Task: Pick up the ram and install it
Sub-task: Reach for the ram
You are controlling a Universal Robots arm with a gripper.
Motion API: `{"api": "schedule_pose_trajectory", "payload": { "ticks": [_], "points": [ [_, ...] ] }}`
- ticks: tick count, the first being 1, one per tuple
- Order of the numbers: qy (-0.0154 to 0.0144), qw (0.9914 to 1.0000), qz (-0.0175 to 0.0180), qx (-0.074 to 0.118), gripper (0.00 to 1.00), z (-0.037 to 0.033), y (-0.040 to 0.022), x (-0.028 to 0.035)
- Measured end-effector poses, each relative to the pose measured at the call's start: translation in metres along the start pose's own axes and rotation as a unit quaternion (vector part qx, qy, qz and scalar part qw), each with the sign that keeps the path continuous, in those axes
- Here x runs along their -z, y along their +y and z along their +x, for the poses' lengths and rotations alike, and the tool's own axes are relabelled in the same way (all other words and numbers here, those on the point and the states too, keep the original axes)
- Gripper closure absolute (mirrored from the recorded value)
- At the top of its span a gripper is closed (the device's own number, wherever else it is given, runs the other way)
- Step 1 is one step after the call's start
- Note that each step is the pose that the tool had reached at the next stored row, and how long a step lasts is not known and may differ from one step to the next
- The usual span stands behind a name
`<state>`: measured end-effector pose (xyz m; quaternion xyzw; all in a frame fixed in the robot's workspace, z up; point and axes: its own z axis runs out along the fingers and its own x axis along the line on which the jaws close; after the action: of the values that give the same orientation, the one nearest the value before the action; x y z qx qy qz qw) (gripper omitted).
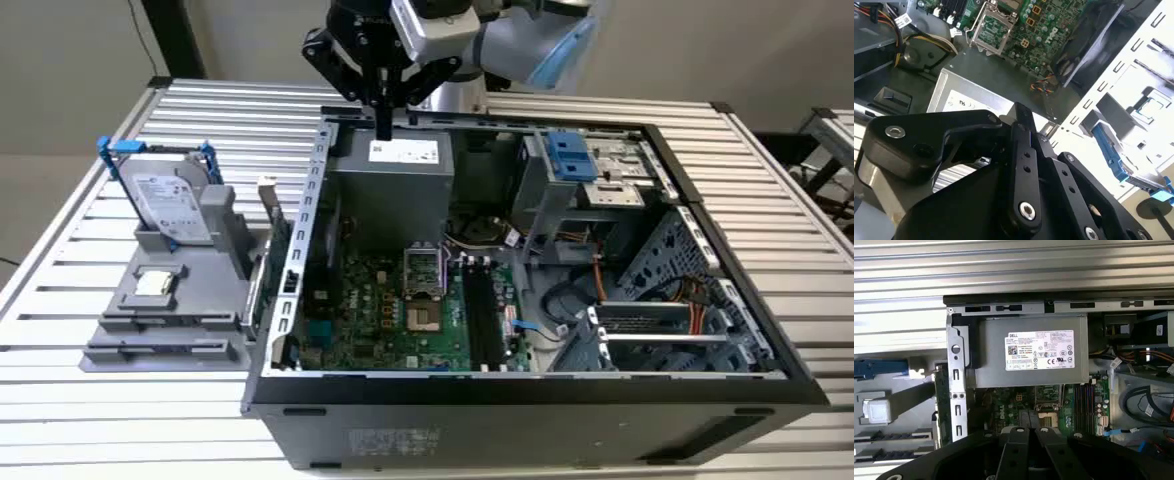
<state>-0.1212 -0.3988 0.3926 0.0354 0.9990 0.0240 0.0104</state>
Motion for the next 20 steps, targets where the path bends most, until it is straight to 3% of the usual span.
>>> {"api": "schedule_pose_trajectory", "payload": {
  "ticks": [20],
  "points": [
    [0.0002,1.00000,0.0001,0.000,1.00,0.0011,-0.0001,0.0001]
  ]
}}
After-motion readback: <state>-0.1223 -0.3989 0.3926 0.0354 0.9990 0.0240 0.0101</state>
